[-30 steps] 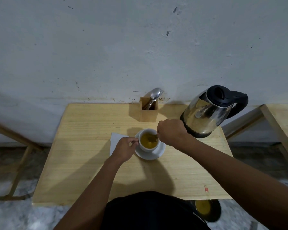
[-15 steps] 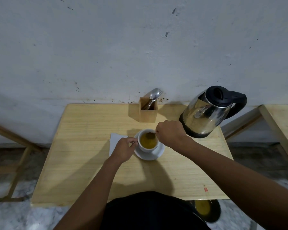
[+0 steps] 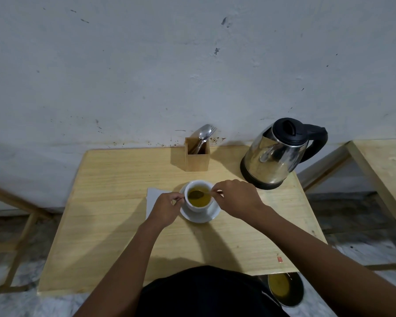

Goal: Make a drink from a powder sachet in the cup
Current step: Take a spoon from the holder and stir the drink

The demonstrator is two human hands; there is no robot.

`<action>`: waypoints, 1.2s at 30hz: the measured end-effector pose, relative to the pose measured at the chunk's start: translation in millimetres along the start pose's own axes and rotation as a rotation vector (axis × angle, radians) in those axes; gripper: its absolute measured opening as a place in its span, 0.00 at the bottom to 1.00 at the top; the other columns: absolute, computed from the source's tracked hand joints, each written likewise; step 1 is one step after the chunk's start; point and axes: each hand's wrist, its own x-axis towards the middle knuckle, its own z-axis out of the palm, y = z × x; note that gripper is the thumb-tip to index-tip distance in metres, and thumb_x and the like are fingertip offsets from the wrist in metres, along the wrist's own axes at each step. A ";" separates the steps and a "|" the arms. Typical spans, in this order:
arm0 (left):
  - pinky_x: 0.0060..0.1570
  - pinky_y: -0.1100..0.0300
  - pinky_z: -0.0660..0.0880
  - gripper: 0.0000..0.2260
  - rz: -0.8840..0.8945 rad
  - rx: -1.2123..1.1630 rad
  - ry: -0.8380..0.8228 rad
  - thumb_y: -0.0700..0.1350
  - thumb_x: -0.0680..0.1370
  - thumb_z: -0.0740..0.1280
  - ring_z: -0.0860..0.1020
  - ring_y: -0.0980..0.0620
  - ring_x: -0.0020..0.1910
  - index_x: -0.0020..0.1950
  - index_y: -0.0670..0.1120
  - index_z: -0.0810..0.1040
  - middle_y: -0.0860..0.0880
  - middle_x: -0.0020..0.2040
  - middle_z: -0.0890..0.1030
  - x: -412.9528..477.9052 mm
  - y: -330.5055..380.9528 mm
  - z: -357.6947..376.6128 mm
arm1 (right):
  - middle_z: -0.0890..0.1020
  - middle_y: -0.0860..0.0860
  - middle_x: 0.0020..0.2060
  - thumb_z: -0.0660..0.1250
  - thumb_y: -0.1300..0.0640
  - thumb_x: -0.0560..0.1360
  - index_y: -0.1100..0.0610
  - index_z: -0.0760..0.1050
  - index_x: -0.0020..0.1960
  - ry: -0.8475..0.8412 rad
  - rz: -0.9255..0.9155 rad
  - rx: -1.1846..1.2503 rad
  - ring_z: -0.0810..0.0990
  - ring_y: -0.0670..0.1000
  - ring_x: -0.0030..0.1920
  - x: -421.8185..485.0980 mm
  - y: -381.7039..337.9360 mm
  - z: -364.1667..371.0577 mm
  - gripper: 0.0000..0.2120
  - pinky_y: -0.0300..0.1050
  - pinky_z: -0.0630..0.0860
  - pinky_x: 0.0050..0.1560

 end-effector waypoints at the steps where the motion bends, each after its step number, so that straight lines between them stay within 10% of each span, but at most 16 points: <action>1: 0.46 0.62 0.70 0.09 -0.002 -0.001 0.001 0.42 0.78 0.65 0.78 0.55 0.43 0.54 0.42 0.82 0.45 0.52 0.84 -0.2 0.3 -0.1 | 0.84 0.45 0.49 0.57 0.45 0.80 0.42 0.79 0.57 0.032 -0.003 0.013 0.81 0.51 0.48 -6.1 4.0 1.3 0.13 0.43 0.69 0.38; 13: 0.33 0.67 0.66 0.08 0.001 -0.027 0.012 0.38 0.78 0.64 0.71 0.60 0.31 0.53 0.40 0.82 0.45 0.44 0.82 -3.9 7.4 0.1 | 0.75 0.44 0.24 0.61 0.45 0.80 0.41 0.77 0.57 0.208 0.130 0.466 0.74 0.47 0.30 -53.5 27.3 46.5 0.09 0.43 0.68 0.31; 36: 0.43 0.58 0.69 0.09 -0.007 -0.017 0.023 0.39 0.78 0.65 0.73 0.56 0.35 0.55 0.42 0.82 0.45 0.51 0.84 -5.6 10.4 1.0 | 0.81 0.47 0.28 0.63 0.48 0.79 0.45 0.79 0.56 0.432 0.098 0.306 0.79 0.51 0.28 -61.8 23.7 60.0 0.09 0.35 0.58 0.26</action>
